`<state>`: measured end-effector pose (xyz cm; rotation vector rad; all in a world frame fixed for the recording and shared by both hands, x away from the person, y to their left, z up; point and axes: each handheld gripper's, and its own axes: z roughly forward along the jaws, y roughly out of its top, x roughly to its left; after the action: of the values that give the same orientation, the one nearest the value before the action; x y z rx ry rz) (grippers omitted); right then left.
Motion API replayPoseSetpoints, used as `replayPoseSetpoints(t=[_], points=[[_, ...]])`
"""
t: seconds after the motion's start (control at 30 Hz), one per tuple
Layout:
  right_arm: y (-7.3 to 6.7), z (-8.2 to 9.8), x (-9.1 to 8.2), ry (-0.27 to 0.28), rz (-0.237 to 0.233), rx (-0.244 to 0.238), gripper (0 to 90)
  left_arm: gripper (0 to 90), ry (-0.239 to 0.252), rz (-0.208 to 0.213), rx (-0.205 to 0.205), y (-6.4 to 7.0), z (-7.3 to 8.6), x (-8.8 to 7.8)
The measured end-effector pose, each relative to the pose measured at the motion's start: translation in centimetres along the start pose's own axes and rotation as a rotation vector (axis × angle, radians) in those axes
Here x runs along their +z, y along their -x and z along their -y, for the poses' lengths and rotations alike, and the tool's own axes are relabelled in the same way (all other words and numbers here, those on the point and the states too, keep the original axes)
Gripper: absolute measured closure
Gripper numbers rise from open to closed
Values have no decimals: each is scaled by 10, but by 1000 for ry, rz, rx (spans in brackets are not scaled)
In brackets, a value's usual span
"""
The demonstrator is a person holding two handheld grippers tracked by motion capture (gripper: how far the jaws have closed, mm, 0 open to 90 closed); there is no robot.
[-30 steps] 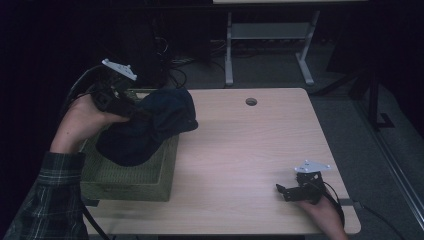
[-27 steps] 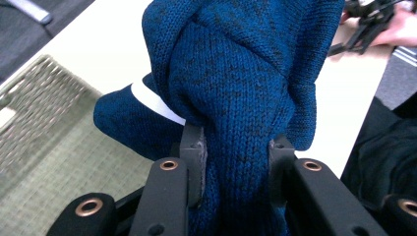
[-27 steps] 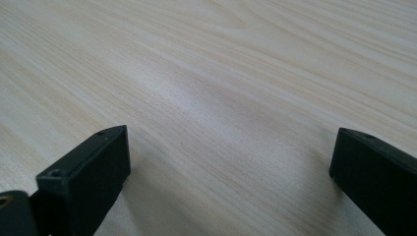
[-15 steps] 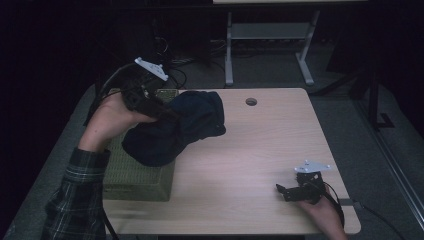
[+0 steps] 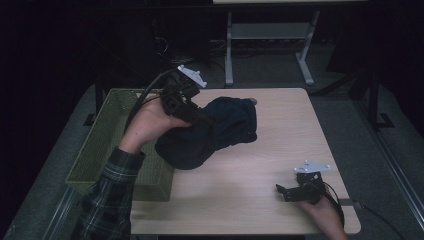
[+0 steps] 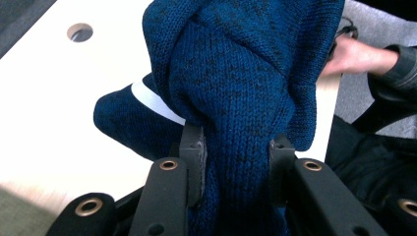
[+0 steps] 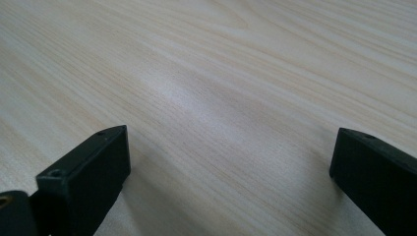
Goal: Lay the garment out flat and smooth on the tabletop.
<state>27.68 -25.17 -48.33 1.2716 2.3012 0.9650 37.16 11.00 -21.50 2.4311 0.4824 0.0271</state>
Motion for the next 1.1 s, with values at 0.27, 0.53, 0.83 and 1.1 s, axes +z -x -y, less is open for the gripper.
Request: replayPoseSetpoints(t=[0.27,0.53,0.83,1.1], points=[[-1,0,0,0,-5,1,14,693,-10,35,1,8,-12,33],[-1,0,0,-1,-7,1,14,694,-43,64,10,14,-16,75],[-1,0,0,1,-10,-3,14,694,-59,90,-19,17,-19,122],[-1,0,0,2,-13,-5,14,694,-91,131,-40,14,-14,160]])
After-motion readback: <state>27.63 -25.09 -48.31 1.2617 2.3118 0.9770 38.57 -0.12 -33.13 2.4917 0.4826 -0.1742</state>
